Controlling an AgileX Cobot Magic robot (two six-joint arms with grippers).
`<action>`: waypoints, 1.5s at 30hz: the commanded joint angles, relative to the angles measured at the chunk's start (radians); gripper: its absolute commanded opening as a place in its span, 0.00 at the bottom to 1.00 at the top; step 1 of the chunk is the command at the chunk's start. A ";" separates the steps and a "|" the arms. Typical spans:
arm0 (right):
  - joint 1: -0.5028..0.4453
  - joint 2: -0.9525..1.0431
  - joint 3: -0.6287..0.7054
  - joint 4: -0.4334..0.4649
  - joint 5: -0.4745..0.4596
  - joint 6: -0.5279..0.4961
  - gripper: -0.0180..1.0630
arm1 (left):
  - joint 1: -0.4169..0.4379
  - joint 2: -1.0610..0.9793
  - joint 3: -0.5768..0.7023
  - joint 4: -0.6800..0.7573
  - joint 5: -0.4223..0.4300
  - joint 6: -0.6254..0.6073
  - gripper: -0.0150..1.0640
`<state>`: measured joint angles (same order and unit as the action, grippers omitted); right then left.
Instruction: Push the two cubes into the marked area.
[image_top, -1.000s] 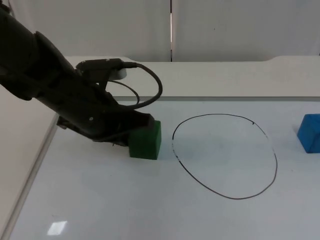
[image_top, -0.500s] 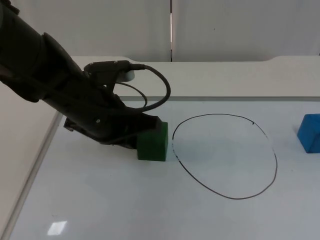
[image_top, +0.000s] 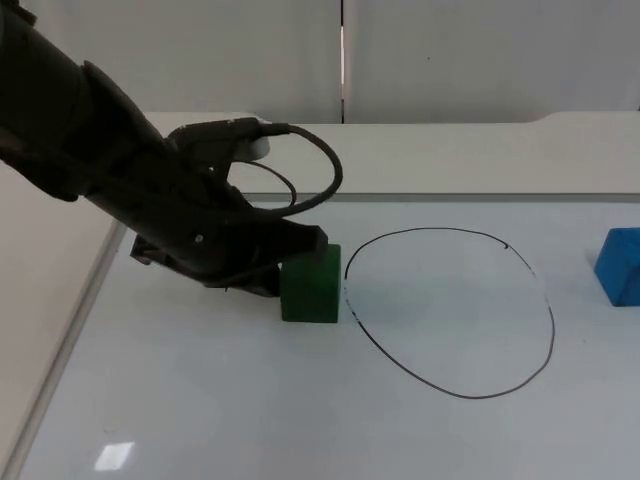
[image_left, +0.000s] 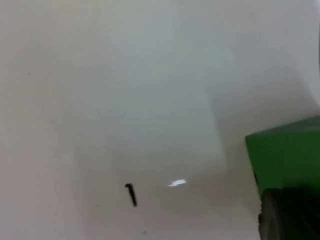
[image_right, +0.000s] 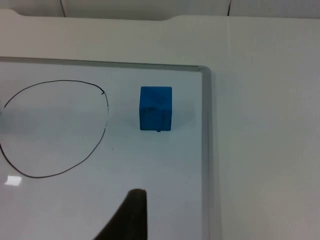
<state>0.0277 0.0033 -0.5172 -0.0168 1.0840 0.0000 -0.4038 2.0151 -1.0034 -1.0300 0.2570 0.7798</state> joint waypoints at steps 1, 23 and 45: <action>-0.005 -0.003 0.002 -0.006 -0.005 -0.012 0.99 | -0.006 -0.020 -0.008 -0.023 0.019 0.001 0.01; -0.005 -0.003 0.002 -0.006 -0.005 -0.012 0.99 | -0.074 -0.020 -0.008 -0.027 -0.050 0.023 0.01; -0.005 -0.003 0.002 -0.006 -0.005 -0.012 0.99 | -0.124 -0.020 -0.018 -0.057 -0.076 0.050 0.01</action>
<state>0.0277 0.0033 -0.5172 -0.0168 1.0840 0.0000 -0.5194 2.0056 -1.0083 -1.0689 0.1778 0.8283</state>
